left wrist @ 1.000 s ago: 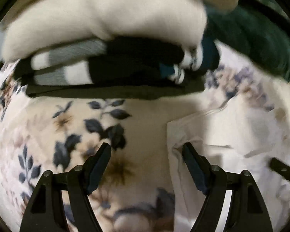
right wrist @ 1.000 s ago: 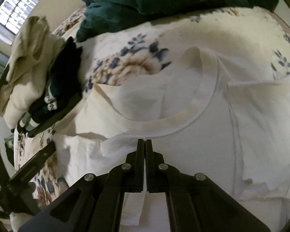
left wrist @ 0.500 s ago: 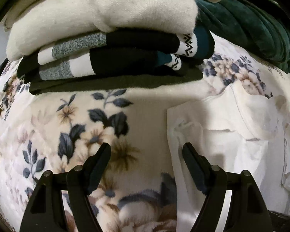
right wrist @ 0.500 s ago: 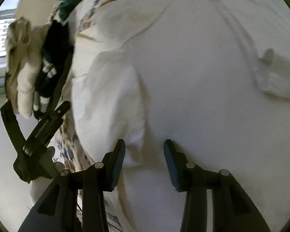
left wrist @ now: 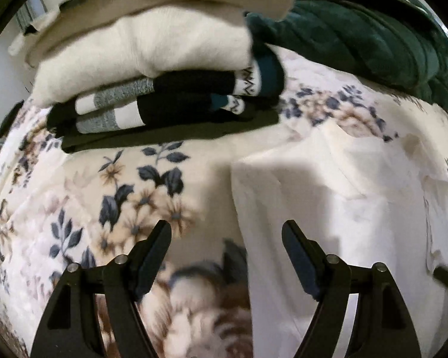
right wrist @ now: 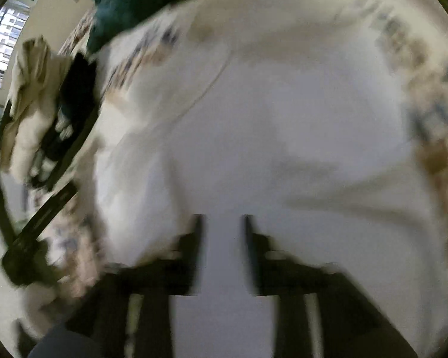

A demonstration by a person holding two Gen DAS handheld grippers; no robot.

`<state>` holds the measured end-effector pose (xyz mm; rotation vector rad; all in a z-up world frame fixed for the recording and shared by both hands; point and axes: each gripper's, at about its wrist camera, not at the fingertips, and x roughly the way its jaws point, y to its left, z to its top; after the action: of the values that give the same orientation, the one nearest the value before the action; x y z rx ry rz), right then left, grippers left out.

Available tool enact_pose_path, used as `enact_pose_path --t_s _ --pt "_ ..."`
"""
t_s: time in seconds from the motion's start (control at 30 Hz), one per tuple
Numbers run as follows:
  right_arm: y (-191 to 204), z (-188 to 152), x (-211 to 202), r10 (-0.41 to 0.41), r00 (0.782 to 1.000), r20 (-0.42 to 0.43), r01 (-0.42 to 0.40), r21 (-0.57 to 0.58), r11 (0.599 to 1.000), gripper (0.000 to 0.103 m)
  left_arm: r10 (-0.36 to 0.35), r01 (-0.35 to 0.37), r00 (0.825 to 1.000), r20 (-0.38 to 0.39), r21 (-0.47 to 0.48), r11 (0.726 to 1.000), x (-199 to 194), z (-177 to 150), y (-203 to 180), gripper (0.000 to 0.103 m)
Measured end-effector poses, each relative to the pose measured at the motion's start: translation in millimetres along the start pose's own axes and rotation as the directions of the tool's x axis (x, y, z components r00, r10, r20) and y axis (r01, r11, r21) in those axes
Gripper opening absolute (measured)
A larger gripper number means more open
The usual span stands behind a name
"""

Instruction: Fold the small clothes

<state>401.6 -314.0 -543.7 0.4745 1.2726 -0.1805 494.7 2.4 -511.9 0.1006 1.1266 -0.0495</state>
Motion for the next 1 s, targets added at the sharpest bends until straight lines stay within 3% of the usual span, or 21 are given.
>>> enact_pose_path --t_s 0.07,0.1,0.17,0.2,0.23,0.3,0.33,0.4,0.43,0.5,0.57,0.83,0.93,1.0 --pt "7.8 -1.5 -1.7 -0.128 0.990 0.060 0.136 -0.160 0.978 0.050 0.009 -0.009 1.000 -0.003 0.012 1.000 -4.9 -7.7 -9.3 0.075" --pt "20.1 -7.6 4.4 -0.230 0.967 0.112 0.253 -0.295 0.922 0.050 0.009 -0.009 1.000 -0.014 0.015 1.000 -4.1 -12.5 -11.3 0.075" --pt "35.7 -21.0 19.1 -0.328 0.928 0.176 0.372 -0.457 0.808 0.050 -0.003 0.003 0.999 -0.051 0.007 1.000 1.1 -24.2 -13.4 0.075" --pt "43.8 -29.9 30.9 -0.373 0.906 0.202 0.421 -0.537 0.731 0.050 -0.007 0.007 0.998 -0.069 -0.001 1.000 3.2 -29.3 -10.9 0.075" --pt "49.9 -40.1 45.9 -0.437 0.865 0.247 0.490 -0.605 0.628 0.049 -0.010 0.010 0.997 -0.080 -0.005 1.000 4.9 -30.1 -7.3 0.075" --pt "54.8 -49.2 60.2 -0.488 0.813 0.316 0.563 -0.640 0.523 0.049 -0.008 0.007 0.996 -0.090 -0.013 1.000 8.1 -32.8 -2.6 0.075" --pt "56.8 -51.4 64.8 -0.500 0.793 0.348 0.591 -0.639 0.493 0.049 -0.007 0.006 0.996 -0.091 -0.014 1.000 8.4 -35.0 -1.8 0.075" --pt "58.2 -50.2 66.9 -0.506 0.785 0.357 0.605 -0.619 0.502 0.029 -0.004 0.002 0.996 -0.090 -0.021 1.000 8.6 -34.6 1.6 0.075" --pt "55.3 -46.3 67.6 -0.526 0.782 0.334 0.608 -0.591 0.530 0.004 -0.005 0.002 0.996 -0.090 -0.025 1.000 7.7 -34.6 2.8 0.075" --pt "57.2 -44.0 62.1 -0.513 0.785 0.346 0.613 -0.555 0.562 0.004 -0.007 0.004 0.996 -0.090 -0.032 0.999 6.5 -34.9 6.0 0.075" --pt "61.5 -47.1 55.0 -0.499 0.780 0.379 0.623 -0.548 0.558 0.004 -0.009 0.006 0.996 -0.085 -0.033 0.999 4.3 -35.9 7.3 0.075" --pt "73.8 -82.4 47.5 -0.438 0.789 0.431 0.610 -0.635 0.474 0.004 -0.013 0.011 0.997 -0.072 -0.030 0.999 -2.1 -33.6 8.0 0.075" --pt "77.4 -86.2 47.8 -0.443 0.807 0.390 0.583 -0.639 0.502 0.004 -0.017 0.015 0.998 -0.066 -0.033 0.999 -2.9 -31.8 6.9 0.075" --pt "73.7 -77.2 42.3 -0.435 0.838 0.330 0.539 -0.625 0.564 0.004 -0.025 0.023 0.998 -0.053 -0.033 0.999 -8.0 -31.0 6.3 0.075"
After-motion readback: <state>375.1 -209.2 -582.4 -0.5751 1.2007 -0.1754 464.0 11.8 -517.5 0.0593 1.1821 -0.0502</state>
